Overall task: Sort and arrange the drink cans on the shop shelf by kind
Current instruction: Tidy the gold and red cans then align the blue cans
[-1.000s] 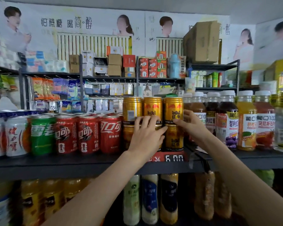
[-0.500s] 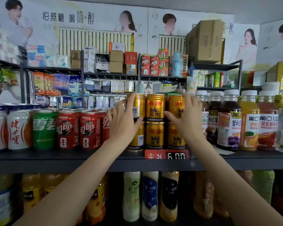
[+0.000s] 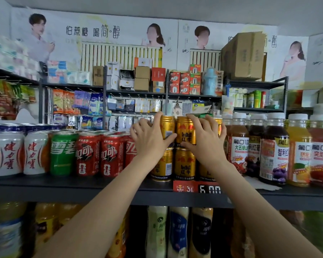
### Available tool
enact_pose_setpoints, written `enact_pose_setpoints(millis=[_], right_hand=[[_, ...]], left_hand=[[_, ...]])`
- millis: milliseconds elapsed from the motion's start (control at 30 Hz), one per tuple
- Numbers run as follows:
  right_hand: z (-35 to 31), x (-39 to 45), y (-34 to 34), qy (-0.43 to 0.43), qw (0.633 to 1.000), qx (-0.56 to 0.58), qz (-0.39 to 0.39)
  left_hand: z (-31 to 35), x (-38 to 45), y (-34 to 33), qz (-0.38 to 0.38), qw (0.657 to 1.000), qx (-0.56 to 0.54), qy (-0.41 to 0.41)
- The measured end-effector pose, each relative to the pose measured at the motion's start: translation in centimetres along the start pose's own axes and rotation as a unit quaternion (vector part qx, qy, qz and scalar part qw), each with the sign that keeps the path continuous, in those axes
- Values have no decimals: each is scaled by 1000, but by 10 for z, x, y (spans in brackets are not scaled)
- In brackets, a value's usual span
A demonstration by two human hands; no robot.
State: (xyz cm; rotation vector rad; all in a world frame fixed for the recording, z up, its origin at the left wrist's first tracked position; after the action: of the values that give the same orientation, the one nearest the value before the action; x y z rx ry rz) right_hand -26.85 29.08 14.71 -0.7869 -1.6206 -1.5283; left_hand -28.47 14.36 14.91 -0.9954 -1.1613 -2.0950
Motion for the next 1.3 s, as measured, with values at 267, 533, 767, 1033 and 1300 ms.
enact_pose_setpoints(millis=[267,533,767,1033,1300], right_hand=[[-4,0,2,-7,1000,6,-13],[-9,-2,3,-19,1000,-11,-16],[-11,-2,2,-25,999,-19,-19],[-9,-2,-1,-24,999,-15,-20],[-7,-5,-1,-6,1000,8,-4]], left_hand=[[-24,27,13,-183,963,-189,-63],[-13,33,29,-163,977,-90,-102],[8,43,19,-139,983,-93,-72],[-3,44,19,-159,970,-170,-76],[-8,32,21,-129,972,-185,-71]])
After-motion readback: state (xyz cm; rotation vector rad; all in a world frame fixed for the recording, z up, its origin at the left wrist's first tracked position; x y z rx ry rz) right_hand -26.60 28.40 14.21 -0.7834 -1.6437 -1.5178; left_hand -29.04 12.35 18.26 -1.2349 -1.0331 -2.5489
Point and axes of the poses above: each hand's wrist, its own x-axis towards the middle knuckle, its own y-axis out of the back of the hand, z = x × y, the point moved 4 cm from there along x, towards the middle knuckle, and after that the axes turned 8 degrees about -x, right-handed, at the moved point
